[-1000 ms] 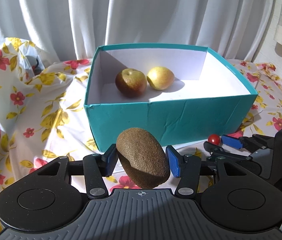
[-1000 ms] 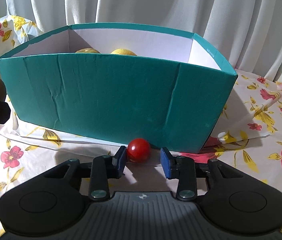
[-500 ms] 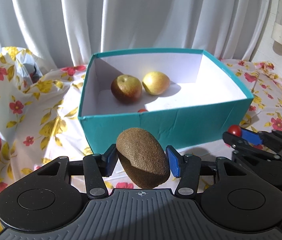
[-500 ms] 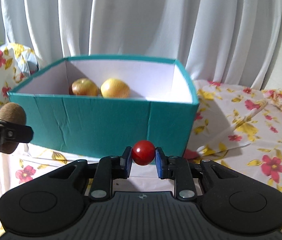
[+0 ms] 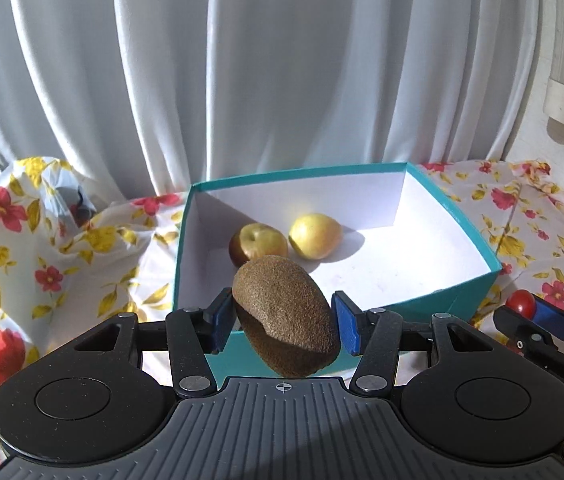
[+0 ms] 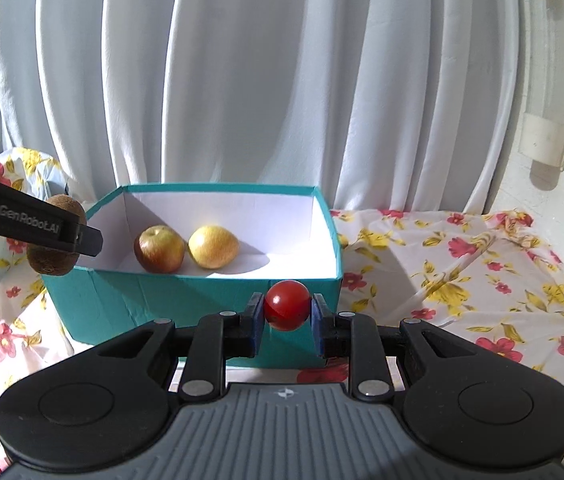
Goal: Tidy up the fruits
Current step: 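Carry the kiwi over the box with the left gripper while the right lifts the tomato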
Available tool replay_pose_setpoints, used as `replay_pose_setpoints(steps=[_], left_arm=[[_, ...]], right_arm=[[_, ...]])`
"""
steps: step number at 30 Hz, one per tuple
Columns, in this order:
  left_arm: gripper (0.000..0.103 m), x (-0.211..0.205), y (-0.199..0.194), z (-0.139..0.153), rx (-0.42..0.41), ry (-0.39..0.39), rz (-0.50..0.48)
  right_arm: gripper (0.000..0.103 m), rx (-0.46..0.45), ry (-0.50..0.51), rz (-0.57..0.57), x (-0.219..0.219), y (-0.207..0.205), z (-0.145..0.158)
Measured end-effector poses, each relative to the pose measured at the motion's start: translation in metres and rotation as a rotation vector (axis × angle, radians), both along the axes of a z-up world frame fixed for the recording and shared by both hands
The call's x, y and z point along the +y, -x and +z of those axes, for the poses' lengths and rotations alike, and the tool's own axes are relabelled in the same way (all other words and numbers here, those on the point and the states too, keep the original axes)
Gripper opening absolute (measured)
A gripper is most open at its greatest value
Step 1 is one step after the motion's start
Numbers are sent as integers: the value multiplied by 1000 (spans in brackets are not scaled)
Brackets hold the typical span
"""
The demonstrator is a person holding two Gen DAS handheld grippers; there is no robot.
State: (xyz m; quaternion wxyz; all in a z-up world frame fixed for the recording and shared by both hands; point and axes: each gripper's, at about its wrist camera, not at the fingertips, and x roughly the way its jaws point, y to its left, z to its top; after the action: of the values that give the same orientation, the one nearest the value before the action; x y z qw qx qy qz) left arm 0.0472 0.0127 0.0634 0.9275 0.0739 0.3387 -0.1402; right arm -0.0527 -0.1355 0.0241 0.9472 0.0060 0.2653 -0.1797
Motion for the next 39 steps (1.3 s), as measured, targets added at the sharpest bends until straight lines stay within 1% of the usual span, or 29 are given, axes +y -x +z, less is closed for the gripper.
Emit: replay_pose_setpoints(steps=[7,15,24,34,39], left_arm=[[57,-3,-14,1,-5,12,-19],[57,-6,-33,-7,-5,21,-23],[57,-5,-65,-33,60,7,-3],[57,-17,-82,-61,121,-39,-29],[57,-19,-89,-69,154,-29,-21]], right_arm=[[24,-23,15,-43,2,7,15],[23,-45,37,-79,3,13,26],[23,-43,54,-80,12,11,32],[23,-54,66,-99,12,10,37],[23,-51,76,-106,11,9,38]])
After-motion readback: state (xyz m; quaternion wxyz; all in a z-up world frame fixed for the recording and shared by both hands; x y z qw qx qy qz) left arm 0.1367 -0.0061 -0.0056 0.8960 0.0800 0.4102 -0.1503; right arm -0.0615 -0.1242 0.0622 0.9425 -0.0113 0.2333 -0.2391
